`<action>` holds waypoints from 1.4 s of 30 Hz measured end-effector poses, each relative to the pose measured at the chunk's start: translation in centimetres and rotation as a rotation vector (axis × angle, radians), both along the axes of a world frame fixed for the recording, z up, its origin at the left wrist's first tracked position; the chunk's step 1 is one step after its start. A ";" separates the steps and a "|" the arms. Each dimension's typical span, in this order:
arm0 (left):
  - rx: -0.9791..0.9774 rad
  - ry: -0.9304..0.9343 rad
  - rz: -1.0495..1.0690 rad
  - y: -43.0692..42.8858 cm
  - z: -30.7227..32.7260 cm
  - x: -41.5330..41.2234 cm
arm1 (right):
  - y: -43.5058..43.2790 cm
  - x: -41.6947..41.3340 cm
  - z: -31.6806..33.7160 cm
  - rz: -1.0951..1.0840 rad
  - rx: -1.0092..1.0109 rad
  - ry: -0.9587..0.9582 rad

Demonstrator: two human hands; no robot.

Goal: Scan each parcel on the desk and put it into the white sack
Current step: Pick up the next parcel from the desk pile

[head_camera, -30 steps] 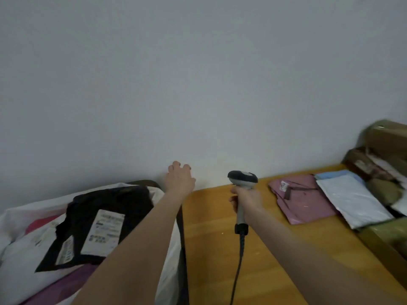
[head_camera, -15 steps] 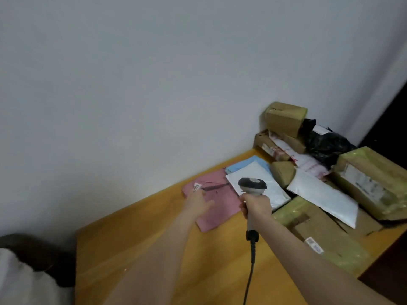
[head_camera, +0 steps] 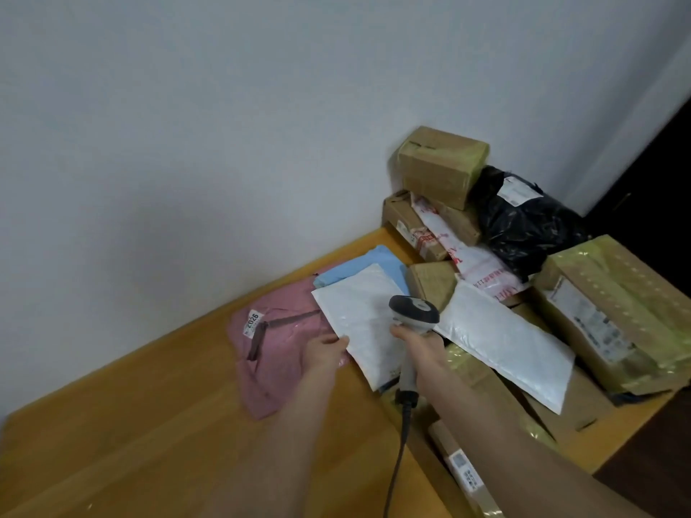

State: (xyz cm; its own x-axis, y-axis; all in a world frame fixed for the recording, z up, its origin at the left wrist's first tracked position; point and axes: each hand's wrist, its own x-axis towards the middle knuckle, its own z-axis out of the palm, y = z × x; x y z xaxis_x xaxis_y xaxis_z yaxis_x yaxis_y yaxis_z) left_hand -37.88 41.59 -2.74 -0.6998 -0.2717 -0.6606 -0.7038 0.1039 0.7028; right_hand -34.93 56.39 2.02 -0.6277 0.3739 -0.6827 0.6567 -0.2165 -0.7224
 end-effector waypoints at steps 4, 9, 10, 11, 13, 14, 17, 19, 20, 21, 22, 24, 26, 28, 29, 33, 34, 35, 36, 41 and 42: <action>0.015 0.078 0.098 -0.9 1.5 -0.6 | 0.1 -0.3 0.4 -0.053 -0.100 0.021; 0.088 0.230 0.117 -4.6 6.3 -0.1 | -0.3 -1.0 2.7 -0.186 -0.224 0.070; 0.090 0.270 0.112 -5.7 7.4 0.0 | -0.6 -1.1 3.3 -0.191 -0.248 0.097; 0.090 0.305 0.120 -6.8 8.5 0.2 | -1.1 -1.1 4.0 -0.183 -0.267 0.125; 0.113 0.318 0.155 -9.2 10.4 0.6 | -2.3 -0.8 5.4 -0.146 -0.285 0.164; 0.115 0.332 0.173 -10.5 11.2 1.0 | -3.0 -0.6 6.0 -0.134 -0.287 0.177; 0.078 0.387 0.189 -13.9 13.0 2.8 | -5.6 0.6 7.6 -0.093 -0.290 0.207; 0.055 0.427 0.178 -16.2 14.0 4.2 | -7.6 1.7 8.7 -0.074 -0.287 0.217; 0.041 0.443 0.167 -17.5 14.4 4.9 | -8.6 2.2 9.1 -0.071 -0.273 0.227; 0.041 0.456 0.164 -18.9 14.6 5.6 | -9.7 2.9 9.4 -0.061 -0.255 0.230; 0.035 0.460 0.154 -20.3 14.9 6.3 | -10.9 3.6 9.8 -0.049 -0.242 0.233; 0.040 0.462 0.134 -23.2 15.7 7.9 | -13.5 5.4 10.3 -0.016 -0.236 0.255; 0.100 0.447 0.119 -26.4 16.1 9.5 | -16.6 7.5 10.8 0.018 -0.214 0.263; 0.179 0.451 0.074 -29.5 16.5 11.4 | -20.1 9.5 11.3 0.044 -0.227 0.271; 0.217 0.452 0.047 -30.9 16.7 12.3 | -21.9 10.4 11.4 0.072 -0.247 0.268; 0.367 0.442 -0.009 -35.1 17.8 15.3 | -27.1 13.1 11.3 0.143 -0.415 0.230; 0.392 0.437 -0.005 -35.7 18.0 15.9 | -27.9 13.7 11.4 0.155 -0.435 0.234; 0.405 0.436 0.000 -36.2 18.2 16.4 | -28.6 14.3 11.6 0.171 -0.419 0.228; 0.405 0.438 0.006 -36.6 18.4 16.8 | -29.3 14.7 11.7 0.181 -0.392 0.213; 0.278 0.356 -0.113 -37.9 18.5 19.3 | -31.4 16.0 11.7 0.109 -0.294 0.214; 0.245 0.316 -0.142 -38.1 18.1 19.9 | -31.4 16.1 11.6 0.105 -0.258 0.225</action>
State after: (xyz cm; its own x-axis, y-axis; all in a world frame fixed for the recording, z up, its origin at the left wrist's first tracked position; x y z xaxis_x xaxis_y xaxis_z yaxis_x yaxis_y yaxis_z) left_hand -17.97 3.52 15.38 -0.8973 -0.0191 -0.4410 -0.4408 -0.0126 0.8975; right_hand -18.87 24.98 13.64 -0.7992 0.1327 -0.5862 0.5155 -0.3500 -0.7821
